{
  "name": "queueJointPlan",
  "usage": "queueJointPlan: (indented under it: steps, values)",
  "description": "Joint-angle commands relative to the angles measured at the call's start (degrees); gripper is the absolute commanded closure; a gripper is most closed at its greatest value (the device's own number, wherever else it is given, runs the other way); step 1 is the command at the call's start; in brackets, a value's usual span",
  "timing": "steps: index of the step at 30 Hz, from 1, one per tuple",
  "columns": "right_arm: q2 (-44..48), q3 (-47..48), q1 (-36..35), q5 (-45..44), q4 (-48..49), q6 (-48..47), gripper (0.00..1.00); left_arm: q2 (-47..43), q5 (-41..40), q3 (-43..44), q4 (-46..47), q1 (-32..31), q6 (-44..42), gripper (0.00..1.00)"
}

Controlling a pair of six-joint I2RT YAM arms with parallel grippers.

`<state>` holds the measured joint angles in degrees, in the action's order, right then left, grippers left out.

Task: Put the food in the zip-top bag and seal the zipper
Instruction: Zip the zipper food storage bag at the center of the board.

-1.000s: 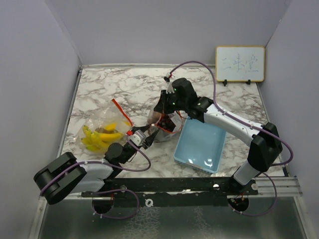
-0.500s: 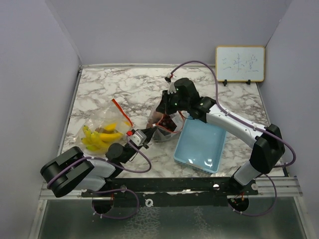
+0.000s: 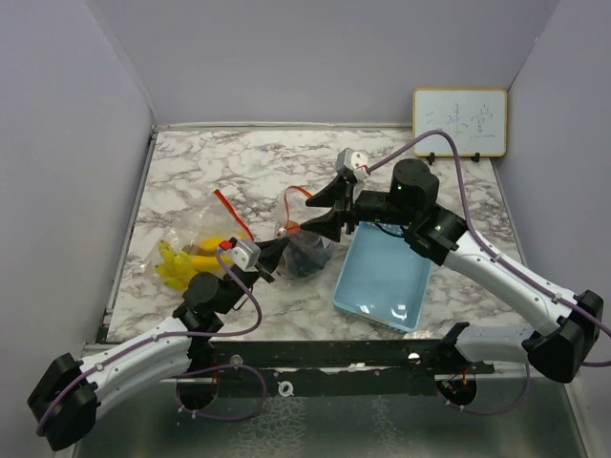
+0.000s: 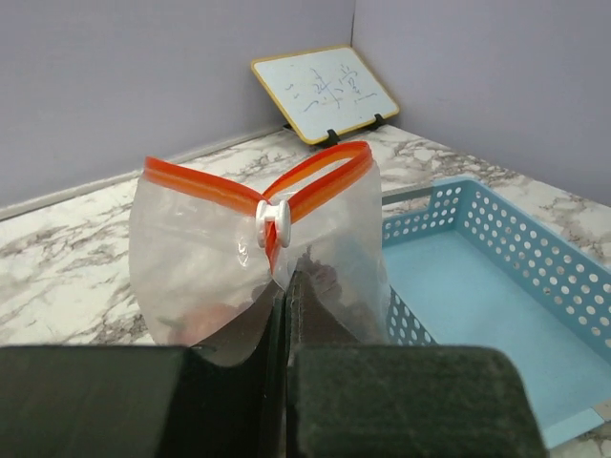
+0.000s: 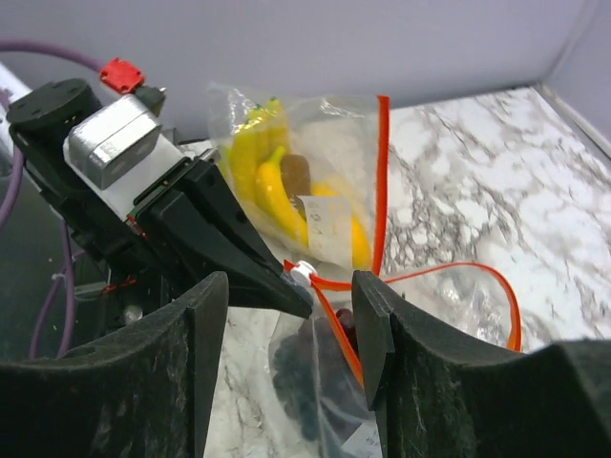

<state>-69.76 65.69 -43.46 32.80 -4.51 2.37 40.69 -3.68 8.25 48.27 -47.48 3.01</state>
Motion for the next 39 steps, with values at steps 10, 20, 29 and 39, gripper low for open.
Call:
queueJointPlan:
  steps: [10, 20, 29, 39]
  values:
    - [-12.12, 1.02, -0.75, 21.99, 8.85, -19.07, 0.76, -4.68, -0.21, 3.18, -17.57, -0.18, 6.29, 1.00]
    - [-21.94, 6.81, -0.75, 29.45, 2.60, -25.52, 0.76, -8.16, -1.33, 1.62, -17.35, -0.24, 6.08, 1.00]
    - [-24.46, 6.92, -0.75, 30.51, 3.03, -26.91, 0.66, -8.39, -1.15, 1.46, -17.21, -0.16, 6.04, 1.00]
    - [-25.70, 7.38, -0.70, 28.52, -0.34, -28.30, 0.87, -9.32, -2.08, 1.24, -17.42, -0.17, 5.94, 1.00]
